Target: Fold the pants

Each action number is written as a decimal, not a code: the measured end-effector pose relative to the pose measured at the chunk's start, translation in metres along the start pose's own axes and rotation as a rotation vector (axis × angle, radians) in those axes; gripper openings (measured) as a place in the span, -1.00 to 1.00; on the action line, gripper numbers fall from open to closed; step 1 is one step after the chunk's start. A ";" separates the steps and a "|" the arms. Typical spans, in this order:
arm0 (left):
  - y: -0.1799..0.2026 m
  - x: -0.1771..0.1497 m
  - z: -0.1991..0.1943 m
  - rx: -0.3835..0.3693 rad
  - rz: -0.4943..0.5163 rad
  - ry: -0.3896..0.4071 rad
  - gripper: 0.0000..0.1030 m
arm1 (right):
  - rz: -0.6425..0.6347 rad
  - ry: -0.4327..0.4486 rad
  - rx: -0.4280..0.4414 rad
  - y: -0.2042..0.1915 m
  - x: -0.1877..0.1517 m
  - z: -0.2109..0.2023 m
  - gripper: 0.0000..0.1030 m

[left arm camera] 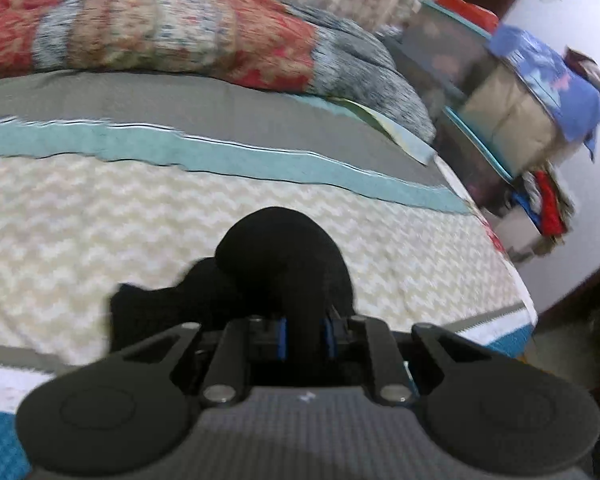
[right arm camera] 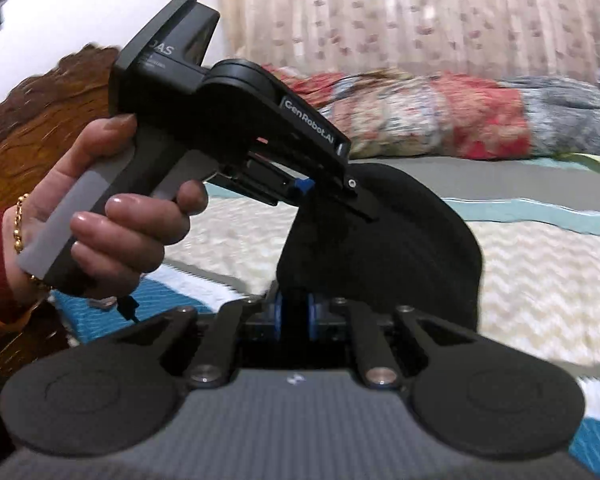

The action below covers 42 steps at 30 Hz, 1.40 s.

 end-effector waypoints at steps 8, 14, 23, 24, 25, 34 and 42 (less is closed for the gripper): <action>-0.095 -0.038 0.029 0.136 -0.207 -0.081 -0.40 | -0.061 -0.289 0.142 -0.038 -0.015 0.092 -0.26; -0.107 -0.058 0.034 0.157 -0.250 -0.051 0.20 | -0.004 -0.197 0.220 -0.024 -0.003 0.055 -0.19; -0.087 -0.082 0.009 0.148 -0.179 -0.001 0.45 | 0.250 -0.094 0.032 0.046 -0.022 -0.001 -0.20; -0.084 -0.085 0.011 0.169 -0.163 -0.006 0.45 | 0.277 -0.104 0.022 0.051 -0.026 0.001 -0.20; -0.082 -0.088 0.015 0.195 -0.149 -0.015 0.45 | 0.293 -0.112 0.022 0.051 -0.030 0.004 -0.20; -0.098 -0.099 0.035 0.231 -0.204 -0.083 0.82 | 0.293 -0.163 0.004 0.055 -0.046 0.020 -0.19; -0.106 -0.086 0.025 0.076 -0.237 -0.055 1.00 | 0.512 -0.020 0.106 0.111 -0.037 -0.010 0.74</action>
Point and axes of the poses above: each gripper's, at about its wrist camera, not at the fingertips, and z roughly the way its jaws point, y to its right, x to its top, the point moved 4 cm from there along z, roughly the way its jaws point, and after that the axes turned 9 degrees about -y, right-handed, at the moved point
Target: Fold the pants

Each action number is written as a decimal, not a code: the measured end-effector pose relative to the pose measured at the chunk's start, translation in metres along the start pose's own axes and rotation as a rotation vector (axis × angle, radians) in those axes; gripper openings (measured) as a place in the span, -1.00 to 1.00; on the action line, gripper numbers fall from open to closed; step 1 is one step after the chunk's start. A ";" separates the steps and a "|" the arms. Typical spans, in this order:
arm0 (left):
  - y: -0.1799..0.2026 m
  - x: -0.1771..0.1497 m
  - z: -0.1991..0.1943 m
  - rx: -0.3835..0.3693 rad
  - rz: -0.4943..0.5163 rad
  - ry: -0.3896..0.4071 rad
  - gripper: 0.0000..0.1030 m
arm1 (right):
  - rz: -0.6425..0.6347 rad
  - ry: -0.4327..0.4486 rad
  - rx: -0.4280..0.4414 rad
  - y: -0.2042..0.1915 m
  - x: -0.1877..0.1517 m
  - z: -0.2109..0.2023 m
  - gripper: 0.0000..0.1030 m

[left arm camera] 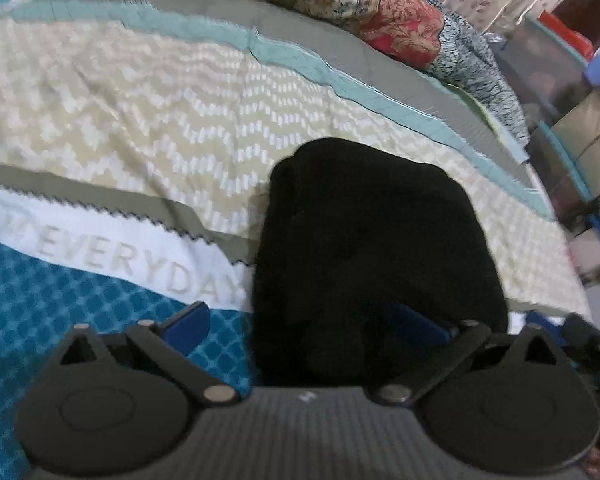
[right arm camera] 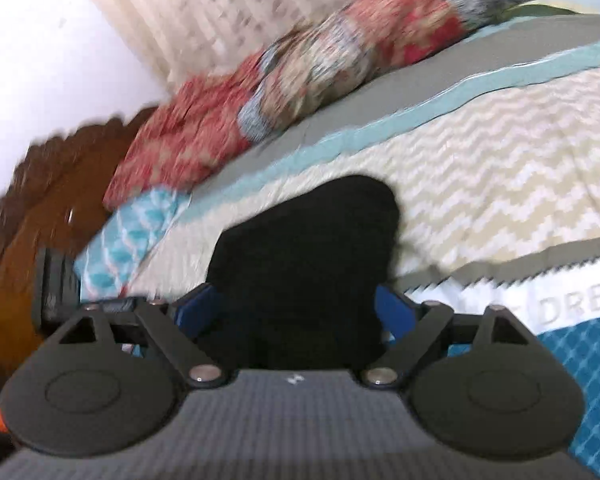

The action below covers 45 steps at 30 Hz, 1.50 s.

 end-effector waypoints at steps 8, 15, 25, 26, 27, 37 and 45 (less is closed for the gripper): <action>-0.011 0.020 0.040 -0.119 -0.053 -0.058 1.00 | 0.201 -0.145 0.131 0.032 0.011 0.057 0.74; -0.020 0.019 0.043 -0.191 0.020 -0.025 1.00 | 0.171 -0.251 0.188 0.021 0.024 0.098 0.77; -0.010 0.008 0.035 -0.115 0.059 -0.003 1.00 | -0.326 -0.104 0.043 -0.011 -0.009 0.061 0.08; -0.010 0.007 0.034 -0.106 0.061 -0.004 1.00 | -0.371 -0.077 0.010 -0.016 -0.014 0.058 0.08; -0.012 0.006 0.033 -0.098 0.062 -0.006 1.00 | -0.423 -0.051 -0.019 -0.021 -0.021 0.055 0.07; -0.007 0.027 0.051 -0.079 0.063 -0.043 1.00 | -0.047 -0.130 0.087 0.037 -0.001 0.069 0.28; 0.025 0.031 0.045 -0.099 0.084 0.010 -0.07 | 0.069 -0.166 0.175 0.033 0.023 0.057 0.03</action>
Point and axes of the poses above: each gripper's, at about its wrist camera, not at the fingertips, and z roughly the way its jaws point, y to its right, x to its top, the point moved 4 cm from there along z, roughly the way its jaws point, and after that the axes turned 9 degrees about -y, right-handed, at the moved point
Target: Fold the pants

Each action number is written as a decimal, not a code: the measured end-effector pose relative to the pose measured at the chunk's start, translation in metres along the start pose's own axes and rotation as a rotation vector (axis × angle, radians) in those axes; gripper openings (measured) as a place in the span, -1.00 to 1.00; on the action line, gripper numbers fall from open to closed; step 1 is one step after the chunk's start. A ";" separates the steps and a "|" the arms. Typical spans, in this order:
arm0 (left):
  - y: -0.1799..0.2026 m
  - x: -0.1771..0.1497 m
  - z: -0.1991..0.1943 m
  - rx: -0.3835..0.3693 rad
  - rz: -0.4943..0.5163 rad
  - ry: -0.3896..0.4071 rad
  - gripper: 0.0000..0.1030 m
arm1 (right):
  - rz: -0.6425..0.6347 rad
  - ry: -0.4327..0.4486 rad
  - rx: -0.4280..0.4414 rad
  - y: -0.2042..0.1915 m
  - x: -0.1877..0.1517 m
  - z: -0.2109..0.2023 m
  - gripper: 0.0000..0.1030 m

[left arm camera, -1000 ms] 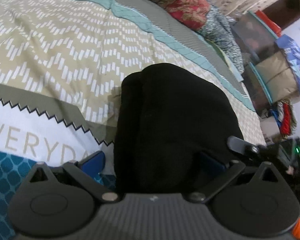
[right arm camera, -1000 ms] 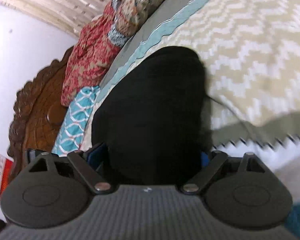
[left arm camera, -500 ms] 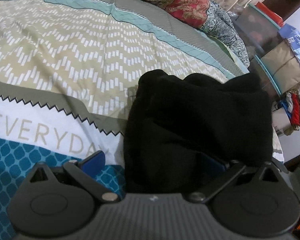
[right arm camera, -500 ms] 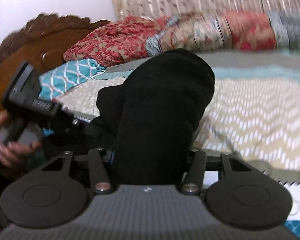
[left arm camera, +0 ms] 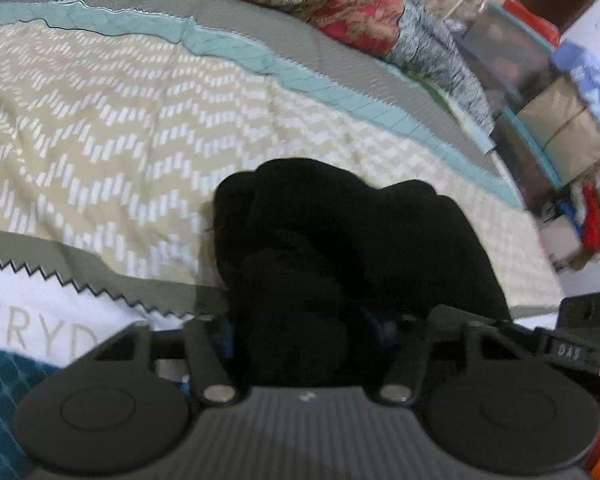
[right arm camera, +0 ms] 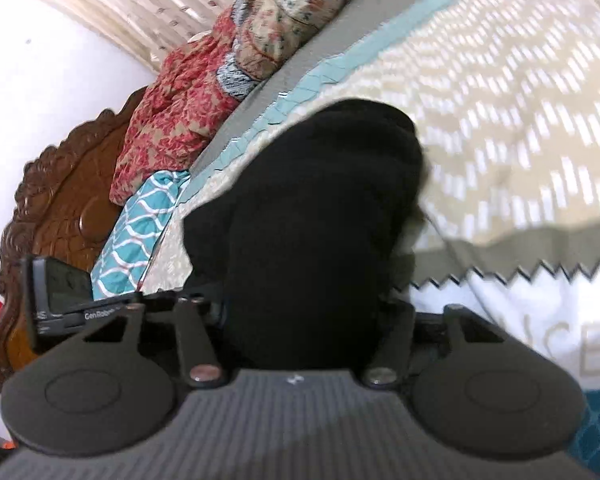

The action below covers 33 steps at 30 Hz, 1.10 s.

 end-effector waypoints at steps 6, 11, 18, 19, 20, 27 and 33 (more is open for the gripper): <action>0.022 0.043 -0.043 -0.065 0.019 0.134 -0.10 | -0.253 0.140 0.015 -0.053 0.036 -0.017 0.00; 0.037 0.118 -0.050 -0.030 0.109 0.242 -0.10 | -0.358 0.248 0.007 -0.057 0.101 -0.013 0.00; 0.033 0.206 0.023 0.132 0.179 0.227 -0.10 | -0.370 0.275 -0.134 0.004 0.176 0.036 0.00; 0.032 0.214 0.039 0.160 0.184 0.204 -0.10 | -0.354 0.263 -0.156 0.014 0.183 0.046 0.00; 0.029 0.217 0.054 0.187 0.191 0.183 -0.10 | -0.326 0.245 -0.176 0.023 0.189 0.055 0.00; 0.015 0.225 0.123 0.346 0.200 0.115 0.13 | -0.022 0.130 -0.256 0.102 0.206 0.084 0.03; 0.022 0.220 0.125 0.408 0.189 0.128 0.19 | 0.014 0.113 -0.258 0.103 0.203 0.080 0.13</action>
Point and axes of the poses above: each gripper's, at about its wrist camera, not at the fingertips, and z roughly the way its jaws point, y to its right, x to its top, the point moved 4 cm from there along z, roughly the way its jaws point, and after that the axes turned 9 degrees about -y, right-handed, at the moved point
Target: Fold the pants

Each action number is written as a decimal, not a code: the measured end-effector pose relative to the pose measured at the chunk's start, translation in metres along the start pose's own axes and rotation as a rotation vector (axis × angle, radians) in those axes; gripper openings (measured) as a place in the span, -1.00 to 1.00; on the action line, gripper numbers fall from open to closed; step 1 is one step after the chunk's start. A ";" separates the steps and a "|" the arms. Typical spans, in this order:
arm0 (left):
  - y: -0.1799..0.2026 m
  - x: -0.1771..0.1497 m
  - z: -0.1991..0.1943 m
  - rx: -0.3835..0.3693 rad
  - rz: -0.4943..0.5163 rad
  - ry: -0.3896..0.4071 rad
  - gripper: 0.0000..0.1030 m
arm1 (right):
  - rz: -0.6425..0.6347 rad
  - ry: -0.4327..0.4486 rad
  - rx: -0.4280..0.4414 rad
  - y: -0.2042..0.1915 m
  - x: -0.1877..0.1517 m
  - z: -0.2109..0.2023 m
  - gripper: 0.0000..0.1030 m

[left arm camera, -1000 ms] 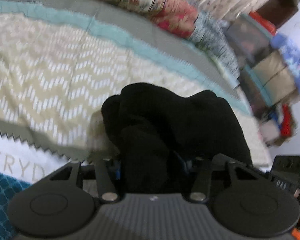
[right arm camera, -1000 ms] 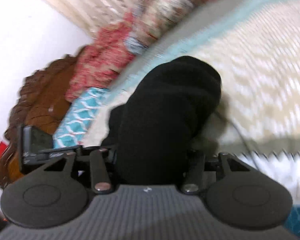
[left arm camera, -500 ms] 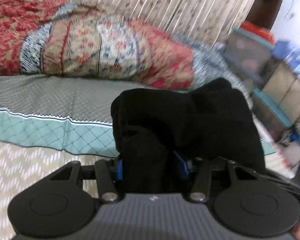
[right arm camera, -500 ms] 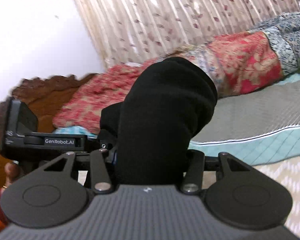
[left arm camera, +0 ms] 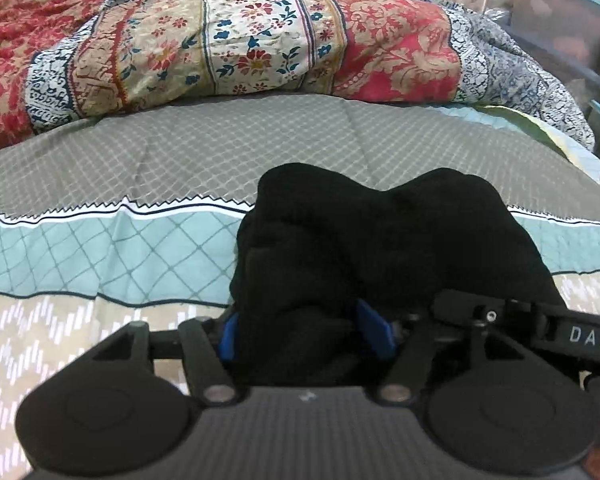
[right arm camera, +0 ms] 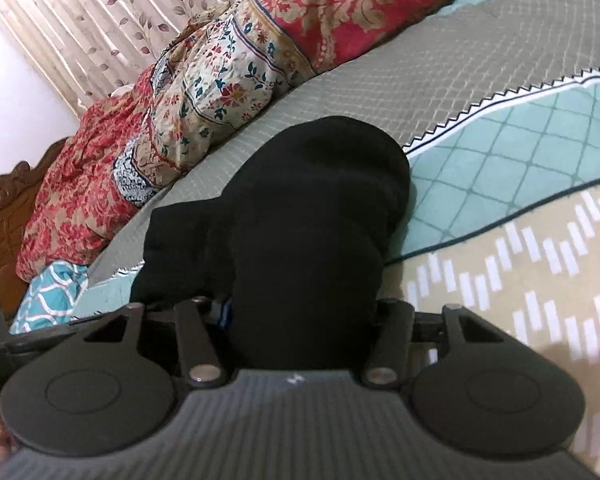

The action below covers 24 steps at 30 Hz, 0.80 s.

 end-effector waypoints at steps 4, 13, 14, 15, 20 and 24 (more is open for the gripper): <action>0.000 0.000 -0.005 0.028 -0.024 -0.022 0.19 | 0.012 -0.003 -0.044 -0.006 0.006 0.005 0.20; 0.006 -0.001 -0.006 0.073 -0.022 -0.031 0.20 | -0.016 -0.007 -0.101 -0.008 0.006 0.009 0.26; 0.005 0.000 -0.005 0.072 -0.022 -0.031 0.22 | -0.020 -0.005 -0.101 -0.008 0.006 0.010 0.28; 0.005 0.000 -0.005 0.070 -0.023 -0.031 0.24 | -0.025 -0.003 -0.100 -0.008 0.007 0.010 0.29; 0.002 0.000 -0.001 0.063 -0.029 -0.026 0.37 | -0.035 0.019 -0.090 -0.007 0.005 0.012 0.36; -0.001 0.000 0.001 0.056 -0.030 -0.021 0.48 | -0.026 0.042 -0.073 -0.006 0.002 0.009 0.39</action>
Point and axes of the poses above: each gripper's, at about its wrist camera, not at the fingertips, and z roughly the way its jaws point, y to its right, x to its top, the point moved 4 cm from there along z, roughly the way its jaws point, and after that the axes turned 9 degrees about -y, right-handed, at the moved point
